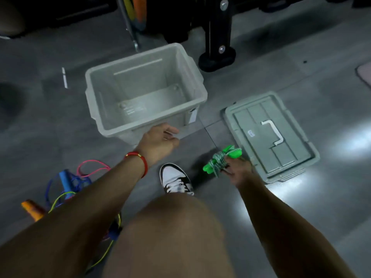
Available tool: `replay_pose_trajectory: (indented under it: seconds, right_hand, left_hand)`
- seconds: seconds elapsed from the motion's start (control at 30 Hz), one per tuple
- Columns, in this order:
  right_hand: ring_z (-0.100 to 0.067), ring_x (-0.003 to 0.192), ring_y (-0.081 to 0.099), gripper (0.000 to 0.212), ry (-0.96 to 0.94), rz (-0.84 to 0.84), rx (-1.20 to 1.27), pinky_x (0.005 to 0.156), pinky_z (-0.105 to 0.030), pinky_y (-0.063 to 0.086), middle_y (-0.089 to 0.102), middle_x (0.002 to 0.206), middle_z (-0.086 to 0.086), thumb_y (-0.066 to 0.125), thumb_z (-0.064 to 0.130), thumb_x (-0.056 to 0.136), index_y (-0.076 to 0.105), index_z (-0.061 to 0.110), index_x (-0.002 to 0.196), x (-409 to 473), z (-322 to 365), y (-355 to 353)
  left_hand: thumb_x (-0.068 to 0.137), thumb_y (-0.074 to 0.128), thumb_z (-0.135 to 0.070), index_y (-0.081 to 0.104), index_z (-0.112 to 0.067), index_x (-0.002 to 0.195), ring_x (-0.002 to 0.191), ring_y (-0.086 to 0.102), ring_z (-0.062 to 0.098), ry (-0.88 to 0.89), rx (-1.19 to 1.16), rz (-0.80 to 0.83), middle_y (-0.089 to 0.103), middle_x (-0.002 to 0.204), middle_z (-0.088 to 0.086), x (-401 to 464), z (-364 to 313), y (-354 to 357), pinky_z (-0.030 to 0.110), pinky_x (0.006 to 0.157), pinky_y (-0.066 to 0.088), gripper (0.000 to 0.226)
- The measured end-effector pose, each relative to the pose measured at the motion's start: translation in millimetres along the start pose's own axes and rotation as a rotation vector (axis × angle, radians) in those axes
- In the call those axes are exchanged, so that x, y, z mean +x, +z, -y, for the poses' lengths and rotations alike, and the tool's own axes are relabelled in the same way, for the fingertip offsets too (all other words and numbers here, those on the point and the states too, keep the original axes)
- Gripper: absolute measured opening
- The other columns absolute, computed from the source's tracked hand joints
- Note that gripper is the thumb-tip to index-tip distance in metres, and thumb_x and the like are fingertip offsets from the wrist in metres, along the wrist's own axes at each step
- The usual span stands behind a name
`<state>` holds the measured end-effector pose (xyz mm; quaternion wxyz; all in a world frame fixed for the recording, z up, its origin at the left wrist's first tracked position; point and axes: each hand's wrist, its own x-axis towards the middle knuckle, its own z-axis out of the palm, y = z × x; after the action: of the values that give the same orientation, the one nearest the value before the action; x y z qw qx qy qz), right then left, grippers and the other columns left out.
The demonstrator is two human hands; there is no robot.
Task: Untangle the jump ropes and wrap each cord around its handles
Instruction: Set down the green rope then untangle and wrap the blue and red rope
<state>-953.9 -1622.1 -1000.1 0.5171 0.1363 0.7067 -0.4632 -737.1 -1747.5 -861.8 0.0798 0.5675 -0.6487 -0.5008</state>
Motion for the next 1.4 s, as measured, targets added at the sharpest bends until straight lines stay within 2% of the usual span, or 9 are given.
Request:
replay_pose_trajectory:
  seconds: [0.27, 0.47, 0.6, 0.83, 1.03, 1.13, 1.23, 1.3, 1.4]
  right_hand:
    - [-0.025, 0.098, 0.064, 0.012, -0.060, 0.048, 0.065, 0.093, -0.046, 0.054, 0.061, 0.111, -0.014, 0.055, 0.008, 0.099, 0.057, 0.008, 0.111, 62.9, 3.8, 29.3]
    - [-0.018, 0.061, 0.058, 0.017, -0.054, 0.107, -0.203, 0.063, -0.029, 0.053, 0.062, 0.066, -0.003, 0.059, 0.023, 0.100, 0.060, 0.012, 0.086, 24.8, 0.9, 24.9]
    - [-0.030, 0.082, 0.063, 0.010, -0.226, 0.324, -0.357, 0.072, -0.036, 0.052, 0.065, 0.088, -0.013, 0.053, 0.010, 0.101, 0.062, 0.005, 0.100, -51.0, 31.9, 49.1]
    - [-0.019, 0.069, 0.062, 0.014, -0.667, 0.613, -1.003, 0.059, -0.024, 0.049, 0.067, 0.083, -0.011, 0.065, 0.009, 0.093, 0.069, 0.000, 0.103, -211.7, 73.9, 141.4]
    - [-0.018, 0.076, 0.074, 0.014, -0.992, 0.899, -1.933, 0.077, -0.036, 0.058, 0.075, 0.087, -0.001, 0.065, 0.026, 0.092, 0.071, 0.015, 0.098, -308.6, 38.9, 249.1]
    - [-0.021, 0.094, 0.067, 0.022, -1.210, 0.931, -2.270, 0.087, -0.032, 0.053, 0.073, 0.101, -0.001, 0.062, 0.032, 0.092, 0.071, 0.018, 0.107, -319.2, -22.1, 289.4]
    - [-0.029, 0.095, 0.065, 0.023, -1.134, 1.054, -2.420, 0.086, -0.037, 0.054, 0.070, 0.104, -0.011, 0.054, 0.024, 0.093, 0.071, 0.011, 0.102, -293.6, -111.4, 317.6]
    - [-0.029, 0.087, 0.059, 0.022, -0.926, 1.100, -2.477, 0.083, -0.024, 0.054, 0.066, 0.097, -0.013, 0.053, 0.015, 0.095, 0.067, 0.001, 0.104, -271.4, -162.2, 310.0]
    - [-0.031, 0.112, 0.061, 0.032, -0.673, 0.969, -2.533, 0.092, -0.026, 0.046, 0.065, 0.122, -0.010, 0.057, 0.022, 0.095, 0.064, 0.011, 0.125, -216.9, -217.3, 275.0]
  left_hand:
    - [0.085, 0.063, -0.015, 0.068, -0.033, 0.106, 0.096, 0.065, 0.013, -0.062, 0.094, 0.063, 0.067, 0.106, -0.005, 22.0, 50.9, -5.0, 0.027, 0.085, 0.051, 0.028]
    - [0.085, 0.063, -0.010, 0.065, -0.038, 0.096, 0.094, 0.069, 0.016, -0.089, 0.084, 0.001, 0.068, 0.105, 0.000, -17.5, 69.0, -40.8, 0.025, 0.070, 0.051, 0.030]
    - [0.081, 0.066, -0.010, 0.063, -0.041, 0.093, 0.095, 0.068, 0.014, -0.065, 0.112, -0.083, 0.068, 0.102, -0.001, -78.1, 70.4, -74.8, 0.032, 0.089, 0.053, 0.033]
    - [0.079, 0.062, -0.030, 0.065, -0.028, 0.110, 0.101, 0.065, 0.017, -0.012, 0.284, -0.232, 0.067, 0.108, 0.002, -202.5, 88.3, -166.0, 0.029, 0.092, 0.048, 0.031]
    - [0.070, 0.043, -0.039, 0.065, -0.015, 0.117, 0.109, 0.064, 0.028, -0.191, 0.522, -0.227, 0.069, 0.113, 0.009, -284.4, 151.3, -229.3, 0.030, 0.091, 0.046, 0.057]
    - [0.090, 0.051, -0.040, 0.058, -0.013, 0.129, 0.122, 0.056, 0.027, -0.337, 0.581, -0.077, 0.061, 0.130, 0.009, -296.6, 178.0, -233.5, 0.027, 0.096, 0.040, 0.048]
    - [0.096, 0.055, -0.034, 0.054, -0.013, 0.133, 0.122, 0.056, 0.030, -0.349, 0.626, -0.059, 0.060, 0.134, 0.010, -298.4, 201.4, -236.3, 0.030, 0.096, 0.044, 0.042]
    - [0.096, 0.055, -0.032, 0.054, -0.014, 0.131, 0.119, 0.058, 0.033, -0.329, 0.623, -0.086, 0.062, 0.129, 0.014, -300.3, 212.8, -235.3, 0.034, 0.095, 0.047, 0.040]
    - [0.093, 0.058, -0.033, 0.056, -0.017, 0.127, 0.115, 0.059, 0.034, -0.300, 0.583, -0.067, 0.064, 0.123, 0.014, -306.2, 222.2, -231.7, 0.036, 0.093, 0.048, 0.037]
